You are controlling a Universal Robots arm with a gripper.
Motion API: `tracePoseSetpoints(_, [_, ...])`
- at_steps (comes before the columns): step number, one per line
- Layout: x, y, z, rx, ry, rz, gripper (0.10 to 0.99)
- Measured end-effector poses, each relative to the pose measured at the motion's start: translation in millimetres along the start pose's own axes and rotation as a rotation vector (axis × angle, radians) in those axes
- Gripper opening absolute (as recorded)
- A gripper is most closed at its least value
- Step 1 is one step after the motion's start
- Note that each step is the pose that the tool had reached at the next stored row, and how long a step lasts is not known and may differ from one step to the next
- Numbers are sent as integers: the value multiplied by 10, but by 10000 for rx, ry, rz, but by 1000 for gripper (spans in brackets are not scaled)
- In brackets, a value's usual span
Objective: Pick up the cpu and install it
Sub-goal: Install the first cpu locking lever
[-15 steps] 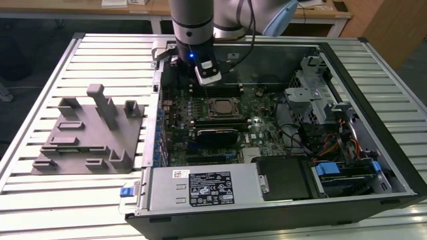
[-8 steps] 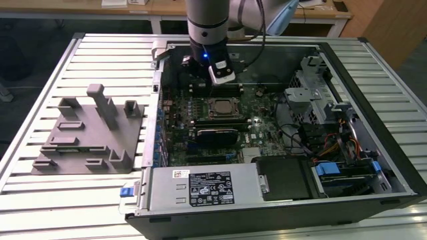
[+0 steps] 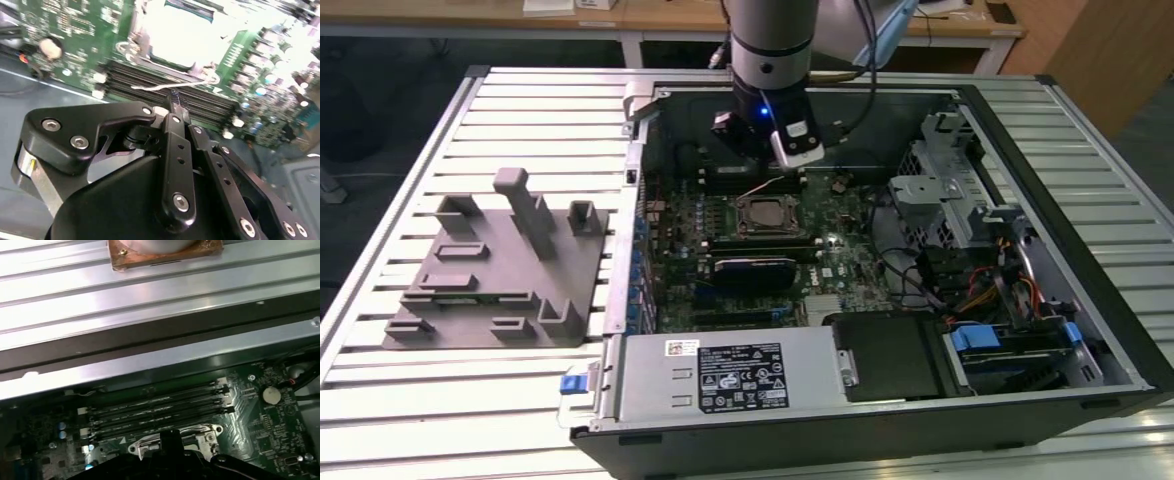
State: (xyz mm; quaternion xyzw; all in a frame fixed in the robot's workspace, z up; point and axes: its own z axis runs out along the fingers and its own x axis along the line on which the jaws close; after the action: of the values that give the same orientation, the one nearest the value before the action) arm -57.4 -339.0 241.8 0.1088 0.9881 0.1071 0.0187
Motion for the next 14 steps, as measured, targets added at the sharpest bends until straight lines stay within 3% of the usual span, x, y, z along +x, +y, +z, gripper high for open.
tracePoseSetpoints(7, [-36, 7, 7, 71, -27, 0, 106])
tracePoseSetpoints(14, [-35, 0, 39, 315, -354, -50, 106])
